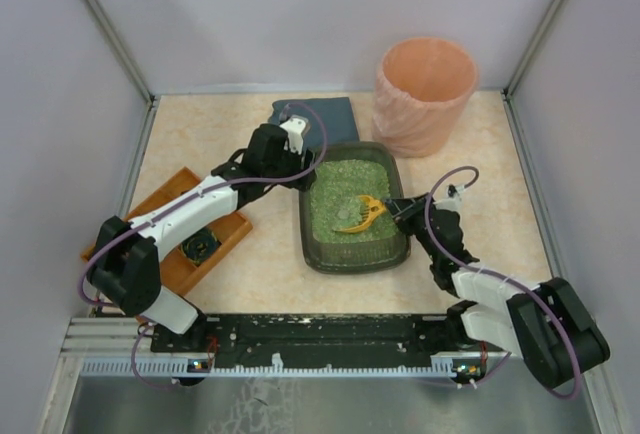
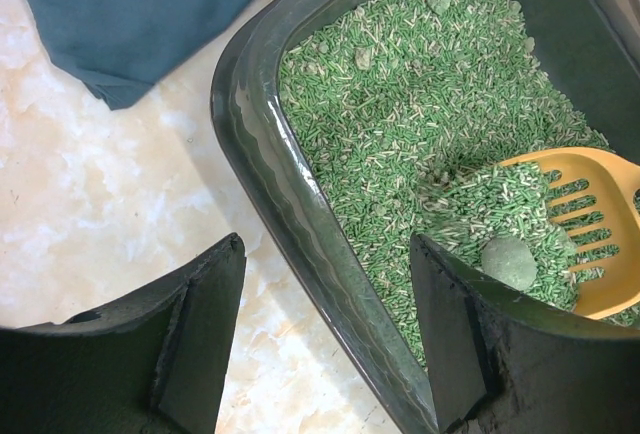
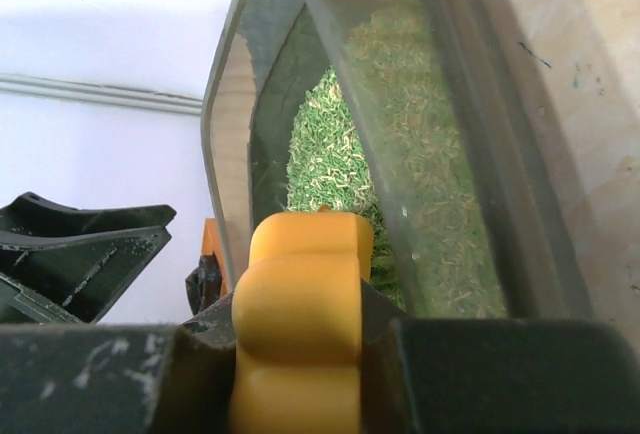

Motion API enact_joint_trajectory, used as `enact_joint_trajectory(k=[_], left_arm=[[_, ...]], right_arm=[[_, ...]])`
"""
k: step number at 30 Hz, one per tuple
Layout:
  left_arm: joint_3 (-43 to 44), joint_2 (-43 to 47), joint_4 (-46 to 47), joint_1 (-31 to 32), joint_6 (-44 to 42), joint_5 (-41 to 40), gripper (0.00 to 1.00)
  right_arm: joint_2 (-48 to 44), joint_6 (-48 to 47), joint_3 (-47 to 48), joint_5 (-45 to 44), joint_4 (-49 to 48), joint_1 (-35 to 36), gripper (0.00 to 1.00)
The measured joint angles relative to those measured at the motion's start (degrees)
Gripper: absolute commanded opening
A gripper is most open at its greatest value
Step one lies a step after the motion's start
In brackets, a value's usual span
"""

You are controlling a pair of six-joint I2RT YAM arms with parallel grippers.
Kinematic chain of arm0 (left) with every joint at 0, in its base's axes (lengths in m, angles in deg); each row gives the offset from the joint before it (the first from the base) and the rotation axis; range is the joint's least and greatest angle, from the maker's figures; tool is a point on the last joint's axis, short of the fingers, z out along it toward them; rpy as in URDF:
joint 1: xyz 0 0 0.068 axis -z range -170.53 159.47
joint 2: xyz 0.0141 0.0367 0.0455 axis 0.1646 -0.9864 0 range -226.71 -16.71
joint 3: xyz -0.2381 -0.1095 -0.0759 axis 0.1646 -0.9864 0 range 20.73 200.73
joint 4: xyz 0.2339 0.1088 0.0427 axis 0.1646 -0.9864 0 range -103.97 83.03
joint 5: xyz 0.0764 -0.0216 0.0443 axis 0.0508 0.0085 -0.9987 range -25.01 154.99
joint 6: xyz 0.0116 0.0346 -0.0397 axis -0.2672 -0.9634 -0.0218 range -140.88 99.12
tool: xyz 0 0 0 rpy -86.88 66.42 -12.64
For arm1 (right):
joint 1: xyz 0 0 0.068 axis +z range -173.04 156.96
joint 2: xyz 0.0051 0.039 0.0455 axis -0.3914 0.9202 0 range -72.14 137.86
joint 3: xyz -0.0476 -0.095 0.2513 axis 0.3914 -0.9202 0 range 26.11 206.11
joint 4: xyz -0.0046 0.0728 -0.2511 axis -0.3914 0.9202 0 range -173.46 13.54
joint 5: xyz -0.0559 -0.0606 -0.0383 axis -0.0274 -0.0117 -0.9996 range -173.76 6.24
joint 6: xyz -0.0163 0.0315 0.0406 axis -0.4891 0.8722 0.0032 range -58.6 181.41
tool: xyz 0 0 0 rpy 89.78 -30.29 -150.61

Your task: Clean the litter box

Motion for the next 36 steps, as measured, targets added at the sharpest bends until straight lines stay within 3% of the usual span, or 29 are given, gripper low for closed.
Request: enact_joint_trajectory(k=[14,20,25,36], left_arm=[[-3.02,3.82,3.04,0.00,0.04,-0.28,0.73],[-3.43,4.76,4.22,0.00,0.04,-0.66,0.73],[-4.81,5.90,5.29,0.00,0.04,-0.98,0.73],[-5.01,6.40,6.25,0.00,0.07,-1.33,0.72]], right_arm=[[3.52,8.44,-5.75,12.11,-21.31,-11.69,0.00],[7.15,12.55,-6.73,15.04,-30.45,-13.29,0.00],[7.34,14.40,-6.71,17.20,-32.79,-14.36,0.00],[4.11,15.15,-4.37,19.28,-28.09,-18.53,0.00]])
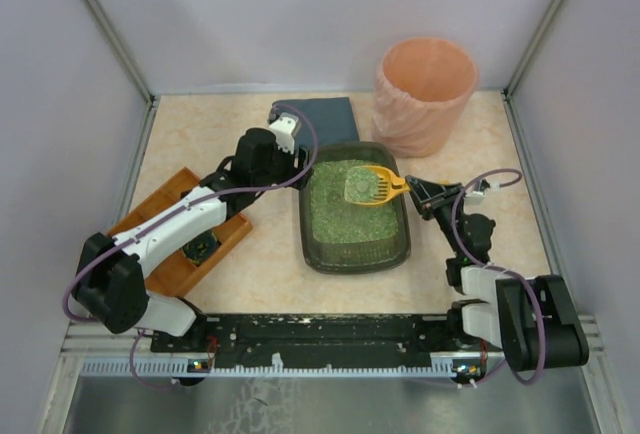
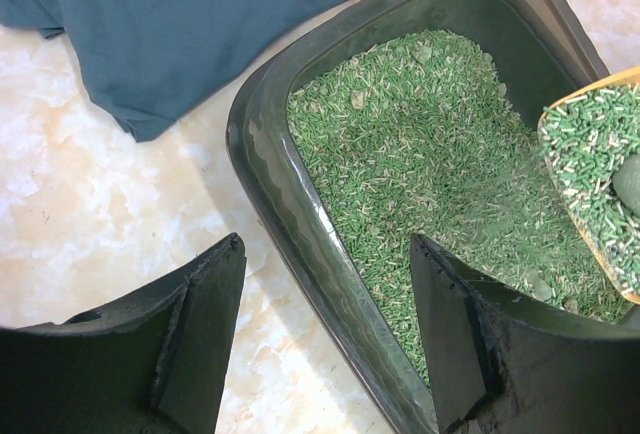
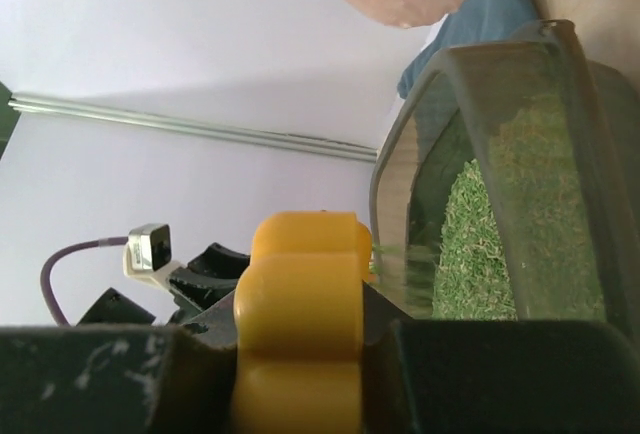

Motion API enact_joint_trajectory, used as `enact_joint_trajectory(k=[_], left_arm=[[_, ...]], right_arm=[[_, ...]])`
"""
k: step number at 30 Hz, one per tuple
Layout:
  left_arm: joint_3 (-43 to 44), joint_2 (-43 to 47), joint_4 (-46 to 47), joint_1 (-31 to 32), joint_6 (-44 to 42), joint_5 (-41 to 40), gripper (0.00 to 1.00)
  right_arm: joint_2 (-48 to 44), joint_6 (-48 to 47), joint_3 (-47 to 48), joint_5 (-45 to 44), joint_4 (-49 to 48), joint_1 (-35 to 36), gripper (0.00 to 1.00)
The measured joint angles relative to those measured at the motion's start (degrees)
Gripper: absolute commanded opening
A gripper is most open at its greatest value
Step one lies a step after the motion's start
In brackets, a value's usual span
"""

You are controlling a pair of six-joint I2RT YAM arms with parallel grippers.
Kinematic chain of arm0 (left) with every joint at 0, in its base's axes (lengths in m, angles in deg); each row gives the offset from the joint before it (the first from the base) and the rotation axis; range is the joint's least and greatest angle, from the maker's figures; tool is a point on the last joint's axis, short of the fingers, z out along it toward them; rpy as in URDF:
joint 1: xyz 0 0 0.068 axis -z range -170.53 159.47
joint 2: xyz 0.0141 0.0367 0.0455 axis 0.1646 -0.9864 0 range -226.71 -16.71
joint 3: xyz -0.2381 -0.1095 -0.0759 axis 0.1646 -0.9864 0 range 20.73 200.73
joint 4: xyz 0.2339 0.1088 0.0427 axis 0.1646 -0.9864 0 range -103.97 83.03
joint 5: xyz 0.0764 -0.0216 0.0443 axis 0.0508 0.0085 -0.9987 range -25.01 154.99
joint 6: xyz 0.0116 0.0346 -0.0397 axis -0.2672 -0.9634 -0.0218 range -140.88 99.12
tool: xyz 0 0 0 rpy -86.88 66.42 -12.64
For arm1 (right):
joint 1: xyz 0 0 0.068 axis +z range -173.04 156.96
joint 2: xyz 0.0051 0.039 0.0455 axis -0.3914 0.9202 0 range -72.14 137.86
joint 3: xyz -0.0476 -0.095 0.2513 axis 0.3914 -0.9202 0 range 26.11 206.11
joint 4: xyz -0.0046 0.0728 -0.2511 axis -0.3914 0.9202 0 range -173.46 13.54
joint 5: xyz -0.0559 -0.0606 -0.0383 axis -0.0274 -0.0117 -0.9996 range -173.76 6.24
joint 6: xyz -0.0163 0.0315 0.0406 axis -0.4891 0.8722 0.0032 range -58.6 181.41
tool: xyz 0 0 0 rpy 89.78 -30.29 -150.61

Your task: Clean the litter box

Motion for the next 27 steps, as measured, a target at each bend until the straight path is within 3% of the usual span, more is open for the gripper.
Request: enact_joint_trajectory(k=[19,23,27], left_arm=[[-0.46,0.02,0.31,0.00,0.11,-0.02,0.71],[-0.52,0.02,0.33,0.00,0.11,0.00,0.71],[-0.59,0.02,0.37,0.00,0.11,-0.02,0.72]], right_arm=[[2.69,2.91,0.76,1.86,-0.76,0.83,0.00],[4.22,1.88,2.95,3.48,-1.25,3.80,0.00],[4.28,2.93,1.77,2.03,-3.30,1.75,0.00]])
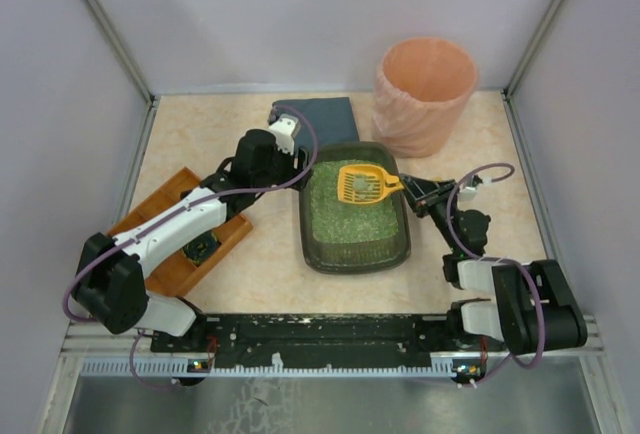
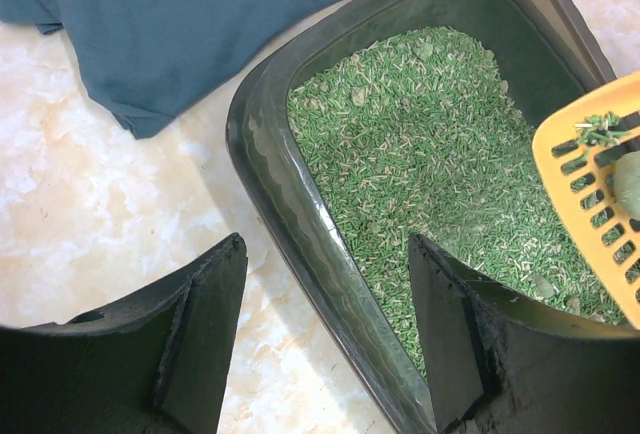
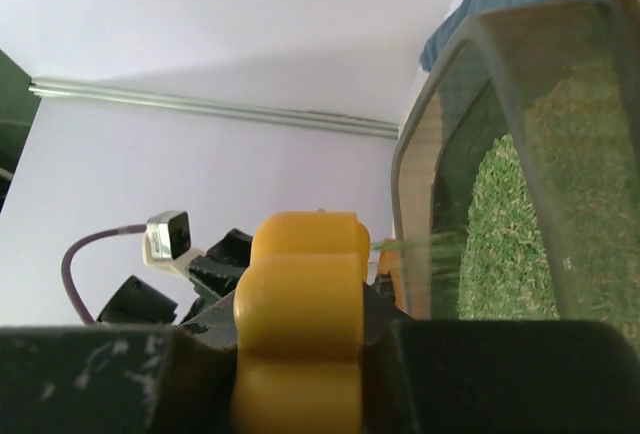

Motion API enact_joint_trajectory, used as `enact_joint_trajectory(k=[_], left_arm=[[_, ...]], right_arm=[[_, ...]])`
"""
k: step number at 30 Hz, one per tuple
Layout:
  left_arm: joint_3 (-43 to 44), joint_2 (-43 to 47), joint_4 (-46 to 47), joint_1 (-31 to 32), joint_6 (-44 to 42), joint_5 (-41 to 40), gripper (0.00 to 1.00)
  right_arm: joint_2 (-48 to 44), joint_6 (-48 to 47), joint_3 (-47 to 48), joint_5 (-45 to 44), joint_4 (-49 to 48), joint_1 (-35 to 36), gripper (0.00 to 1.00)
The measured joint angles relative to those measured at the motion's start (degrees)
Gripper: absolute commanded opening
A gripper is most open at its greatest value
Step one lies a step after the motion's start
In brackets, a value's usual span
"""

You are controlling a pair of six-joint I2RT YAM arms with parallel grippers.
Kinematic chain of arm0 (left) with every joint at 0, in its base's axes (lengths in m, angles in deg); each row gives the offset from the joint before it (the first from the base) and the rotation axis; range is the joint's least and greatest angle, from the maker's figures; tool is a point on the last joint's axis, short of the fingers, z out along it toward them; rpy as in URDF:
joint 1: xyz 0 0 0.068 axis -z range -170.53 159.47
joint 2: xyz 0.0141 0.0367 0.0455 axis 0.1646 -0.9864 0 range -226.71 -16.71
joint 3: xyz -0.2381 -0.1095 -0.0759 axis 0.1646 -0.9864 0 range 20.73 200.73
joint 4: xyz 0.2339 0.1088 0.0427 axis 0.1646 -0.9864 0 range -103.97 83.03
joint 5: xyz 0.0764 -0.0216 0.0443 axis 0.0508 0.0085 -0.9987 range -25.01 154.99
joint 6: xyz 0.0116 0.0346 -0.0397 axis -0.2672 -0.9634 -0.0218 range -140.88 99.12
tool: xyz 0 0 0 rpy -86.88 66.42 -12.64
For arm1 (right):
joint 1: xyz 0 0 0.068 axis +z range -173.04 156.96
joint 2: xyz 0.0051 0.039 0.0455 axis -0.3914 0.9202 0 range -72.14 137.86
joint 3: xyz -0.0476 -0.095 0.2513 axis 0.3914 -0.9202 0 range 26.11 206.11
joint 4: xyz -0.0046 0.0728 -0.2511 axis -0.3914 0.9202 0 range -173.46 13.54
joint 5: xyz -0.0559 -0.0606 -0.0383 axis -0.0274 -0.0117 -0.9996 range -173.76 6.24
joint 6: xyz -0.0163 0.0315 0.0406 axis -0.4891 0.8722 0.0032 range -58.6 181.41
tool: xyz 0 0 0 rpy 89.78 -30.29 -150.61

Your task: Clean the litter box

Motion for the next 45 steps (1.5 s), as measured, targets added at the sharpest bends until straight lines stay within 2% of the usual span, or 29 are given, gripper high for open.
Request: enact_joint_trajectory(k=[12,17,21,26,28,31,35,45], left_arm=[[-0.22,0.17,0.44,0.00,0.00,0.07,0.71],[-0.22,0.20,0.37,0.00,0.00,0.02,0.72],[-0.24,0.20,0.55,0.00,0.00,0.09,0.71],[-0.24,0.20,0.37,0.00,0.02,0.09,0.72],[-0.24,0.20,0.52,0.00,0.02,0.11,0.72],[-0.24,0.20,0.57,0.00,0.02,0.22,0.71],[-0.24,0.20,0.44,0.00,0.02,0.28,0.72],[-0.24,0.20,0.52,0.00,0.00,0.28,0.72]], right_arm=[[1.62,-2.19,0.31,-0.11,-0.72,3.54,0.00],[-0.15,-2.64,-2.14,-0.66,-0.59,0.09,0.00],[-0.22,-5.07,-0.98,0.94,2.25,2.99,0.00],[-0.20,-4.37,-1.90,0.26,1.46,0.70,0.00],[0.61,-4.96,-1.11,0.59,1.92,2.25,0.00],[2.14,-5.29,0.50,2.36,0.52,3.91,0.00],[3.37,-4.22,-1.16,0.68,-1.88,2.23,0.00],[5.79,-4.02,-0.57,2.03,-4.02,3.21,0.00]])
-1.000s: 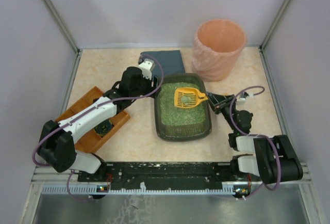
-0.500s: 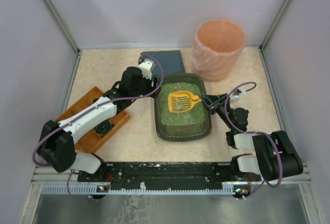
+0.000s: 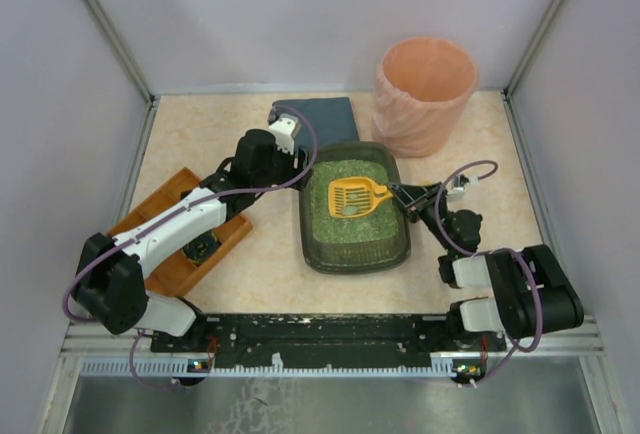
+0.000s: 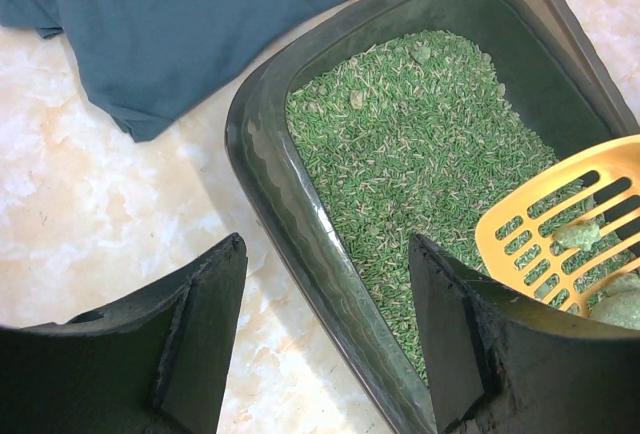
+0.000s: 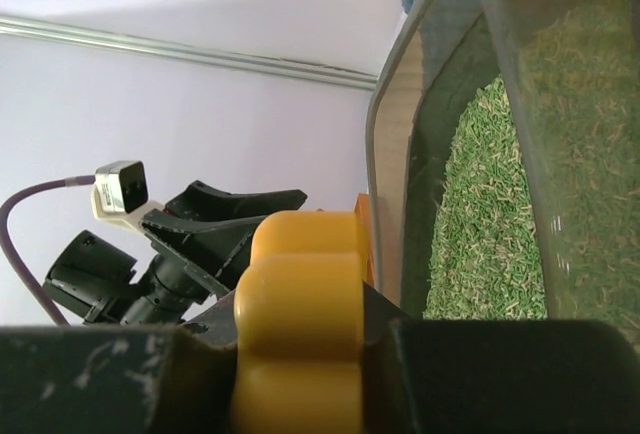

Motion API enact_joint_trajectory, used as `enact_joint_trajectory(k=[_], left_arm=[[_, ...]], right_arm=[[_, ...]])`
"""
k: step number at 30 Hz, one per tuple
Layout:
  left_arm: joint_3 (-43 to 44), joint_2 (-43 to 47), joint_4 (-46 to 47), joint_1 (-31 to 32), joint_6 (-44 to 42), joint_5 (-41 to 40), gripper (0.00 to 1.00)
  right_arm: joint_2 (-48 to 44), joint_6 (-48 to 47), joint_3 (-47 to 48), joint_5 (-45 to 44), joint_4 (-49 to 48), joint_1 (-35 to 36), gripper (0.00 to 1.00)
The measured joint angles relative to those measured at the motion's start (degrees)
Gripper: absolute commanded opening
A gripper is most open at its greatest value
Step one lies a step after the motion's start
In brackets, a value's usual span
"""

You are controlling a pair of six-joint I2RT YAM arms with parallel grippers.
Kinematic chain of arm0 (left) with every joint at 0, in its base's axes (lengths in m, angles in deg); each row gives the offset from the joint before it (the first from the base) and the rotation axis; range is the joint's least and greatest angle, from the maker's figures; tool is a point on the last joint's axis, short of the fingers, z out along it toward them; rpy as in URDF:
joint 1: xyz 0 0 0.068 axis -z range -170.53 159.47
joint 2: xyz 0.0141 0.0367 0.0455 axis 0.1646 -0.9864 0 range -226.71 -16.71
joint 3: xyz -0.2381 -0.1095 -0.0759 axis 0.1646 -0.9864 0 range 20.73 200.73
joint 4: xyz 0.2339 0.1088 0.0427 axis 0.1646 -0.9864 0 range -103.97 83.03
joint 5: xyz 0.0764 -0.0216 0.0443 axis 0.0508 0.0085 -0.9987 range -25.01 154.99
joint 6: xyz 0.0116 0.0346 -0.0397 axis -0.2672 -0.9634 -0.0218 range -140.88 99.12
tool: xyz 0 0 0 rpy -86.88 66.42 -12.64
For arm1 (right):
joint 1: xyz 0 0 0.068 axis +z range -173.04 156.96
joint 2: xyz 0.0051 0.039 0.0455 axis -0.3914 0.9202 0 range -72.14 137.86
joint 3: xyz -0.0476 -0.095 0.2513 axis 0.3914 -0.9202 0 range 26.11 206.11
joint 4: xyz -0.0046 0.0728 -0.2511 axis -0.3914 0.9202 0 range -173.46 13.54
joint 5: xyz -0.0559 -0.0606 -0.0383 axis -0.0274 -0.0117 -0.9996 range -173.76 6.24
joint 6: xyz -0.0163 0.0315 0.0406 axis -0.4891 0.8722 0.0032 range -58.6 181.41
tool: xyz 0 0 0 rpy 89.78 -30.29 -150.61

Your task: Clean the litter box

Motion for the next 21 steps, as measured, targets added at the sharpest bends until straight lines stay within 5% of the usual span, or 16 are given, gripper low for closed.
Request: enact_joint_trajectory(k=[14,21], left_arm=[[0.00,0.00,0.00,0.00,0.02,-0.46,0.72],[0.00,0.00,-0.02,0.00,0.00,-0.50,0.72]], right_arm=[[-12.13,-4.61,18.34,1.11,27.71,-4.33,0.00],[-7.56,-4.37,32.72,0.94,34.45,-10.29,0.00]])
